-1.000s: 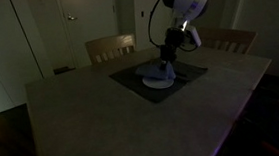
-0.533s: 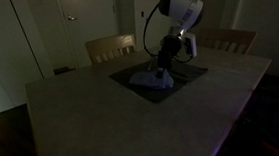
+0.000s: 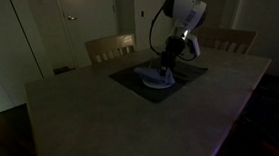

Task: Use the towel to wipe the plate

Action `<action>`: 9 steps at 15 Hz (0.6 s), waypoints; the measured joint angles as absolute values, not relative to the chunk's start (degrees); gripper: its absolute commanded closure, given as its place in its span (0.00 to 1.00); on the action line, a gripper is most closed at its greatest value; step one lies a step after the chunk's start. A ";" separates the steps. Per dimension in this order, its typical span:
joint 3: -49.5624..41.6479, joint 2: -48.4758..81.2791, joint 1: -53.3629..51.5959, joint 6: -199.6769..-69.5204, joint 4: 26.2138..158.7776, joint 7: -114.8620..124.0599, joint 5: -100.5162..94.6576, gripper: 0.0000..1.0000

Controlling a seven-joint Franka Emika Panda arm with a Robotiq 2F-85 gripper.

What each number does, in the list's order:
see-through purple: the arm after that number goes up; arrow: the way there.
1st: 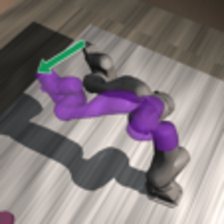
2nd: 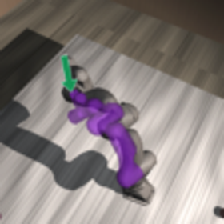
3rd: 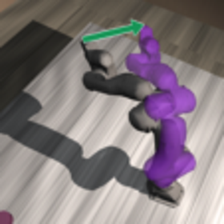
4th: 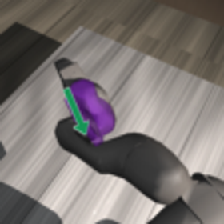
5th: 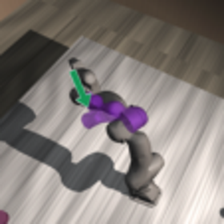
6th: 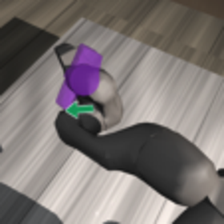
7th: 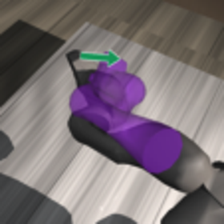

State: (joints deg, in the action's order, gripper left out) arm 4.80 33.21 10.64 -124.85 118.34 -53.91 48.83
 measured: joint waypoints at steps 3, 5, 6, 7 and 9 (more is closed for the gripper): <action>4.54 31.80 9.74 -124.99 116.19 -52.94 46.19 0.98; 4.54 31.03 8.67 -124.96 113.76 -51.28 42.70 0.98; 4.55 30.95 8.02 -124.94 112.14 -50.24 40.81 0.98; 4.58 31.04 7.41 -124.92 110.50 -49.39 39.18 0.98; 4.94 31.95 6.62 -124.83 107.07 -48.25 36.98 0.98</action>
State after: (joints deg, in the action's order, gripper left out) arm 4.94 31.95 6.62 -124.83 107.07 -48.25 36.98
